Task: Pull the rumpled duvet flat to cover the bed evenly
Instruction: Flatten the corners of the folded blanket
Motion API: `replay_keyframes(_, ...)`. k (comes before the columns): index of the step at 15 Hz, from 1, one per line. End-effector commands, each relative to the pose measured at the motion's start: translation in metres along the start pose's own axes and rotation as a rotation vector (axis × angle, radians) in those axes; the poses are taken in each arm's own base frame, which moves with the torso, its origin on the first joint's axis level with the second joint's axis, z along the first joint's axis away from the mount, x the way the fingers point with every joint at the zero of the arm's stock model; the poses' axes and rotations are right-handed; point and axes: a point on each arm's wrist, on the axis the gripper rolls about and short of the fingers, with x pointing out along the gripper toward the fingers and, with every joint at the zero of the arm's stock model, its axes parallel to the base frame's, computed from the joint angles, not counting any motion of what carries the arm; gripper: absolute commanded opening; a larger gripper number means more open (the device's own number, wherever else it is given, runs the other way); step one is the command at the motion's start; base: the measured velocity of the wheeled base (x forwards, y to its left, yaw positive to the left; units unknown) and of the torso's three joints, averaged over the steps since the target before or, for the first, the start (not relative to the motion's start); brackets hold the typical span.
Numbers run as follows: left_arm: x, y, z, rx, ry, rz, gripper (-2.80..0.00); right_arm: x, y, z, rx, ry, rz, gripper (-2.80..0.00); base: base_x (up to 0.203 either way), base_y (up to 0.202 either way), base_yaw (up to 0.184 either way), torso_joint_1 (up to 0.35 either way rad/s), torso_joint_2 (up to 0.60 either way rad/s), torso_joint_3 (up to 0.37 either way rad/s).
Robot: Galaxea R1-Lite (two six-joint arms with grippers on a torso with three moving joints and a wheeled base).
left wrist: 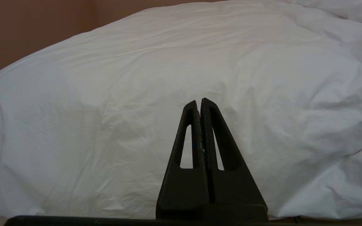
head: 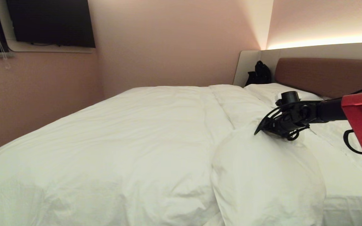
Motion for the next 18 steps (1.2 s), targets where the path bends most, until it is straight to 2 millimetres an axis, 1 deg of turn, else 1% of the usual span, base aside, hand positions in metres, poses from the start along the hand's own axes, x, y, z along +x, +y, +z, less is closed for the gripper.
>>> replay_keyframes(1,0.000,0.000,0.000,0.000,0.001,0.001,-2.80,-0.056,0.007,0.020,0.004,-0.049,0.054,0.00,0.000,0.000,0.000,0.000,0.00,0.000)
replay_keyframes(2,0.000,0.000,0.000,0.000,0.001,0.001,-2.80,-0.075,0.009,0.021,0.000,-0.038,0.060,0.00,0.000,0.000,0.000,0.000,0.00,0.000)
replay_keyframes(4,0.000,0.000,0.000,0.000,0.001,0.001,-2.80,-0.096,0.012,0.020,-0.010,-0.004,0.057,0.00,0.000,0.000,0.000,0.000,0.00,0.000)
replay_keyframes(5,0.000,0.000,0.000,0.000,0.001,0.001,-2.80,-0.103,0.012,0.018,-0.016,0.015,0.052,0.00,0.000,0.000,0.000,0.000,0.00,0.000)
replay_keyframes(6,0.000,0.000,0.000,0.000,0.001,0.001,-2.80,-0.115,0.013,0.017,-0.022,0.032,0.047,0.00,0.000,0.000,0.000,0.000,0.00,0.000)
replay_keyframes(7,0.000,0.000,0.000,0.000,0.001,0.001,-2.80,-0.132,0.013,0.016,-0.032,0.052,0.043,0.00,0.000,0.000,0.000,0.000,0.00,0.000)
replay_keyframes(8,0.000,0.000,0.000,0.000,0.001,0.001,-2.80,-0.145,0.012,0.013,-0.045,0.085,0.032,0.00,0.000,0.000,0.000,0.000,0.00,0.000)
replay_keyframes(9,0.000,0.000,0.000,0.000,0.001,0.001,-2.80,-0.148,0.013,0.011,-0.052,0.096,0.030,0.00,0.000,0.000,0.000,0.000,0.00,0.000)
replay_keyframes(11,0.000,0.000,0.000,0.000,0.001,0.001,-2.80,-0.171,0.008,0.002,-0.079,0.154,0.010,0.00,0.000,0.000,0.000,0.000,0.00,0.000)
replay_keyframes(13,0.000,0.000,0.000,0.000,0.001,0.001,-2.80,-0.182,0.004,-0.008,-0.111,0.203,-0.005,0.00,0.000,0.000,0.000,0.000,0.00,0.000)
replay_keyframes(14,0.000,0.000,0.000,0.000,0.001,0.001,-2.80,-0.191,0.001,-0.016,-0.128,0.226,-0.011,0.00,0.000,0.000,0.000,0.000,0.00,0.000)
replay_keyframes(16,0.000,0.000,0.000,0.000,0.001,0.001,-2.80,-0.196,-0.008,-0.036,-0.154,0.296,-0.032,0.00,0.000,0.000,0.000,0.000,0.00,0.000)
replay_keyframes(17,0.000,0.000,0.000,0.000,0.001,0.001,-2.80,-0.196,-0.012,-0.045,-0.159,0.330,-0.037,-2.80,0.000,0.000,0.000,0.000,0.00,0.000)
replay_keyframes(18,0.000,0.000,0.000,0.000,0.001,0.001,-2.80,-0.197,-0.015,-0.052,-0.159,0.360,-0.030,-2.80,0.000,0.000,0.000,0.000,0.00,0.000)
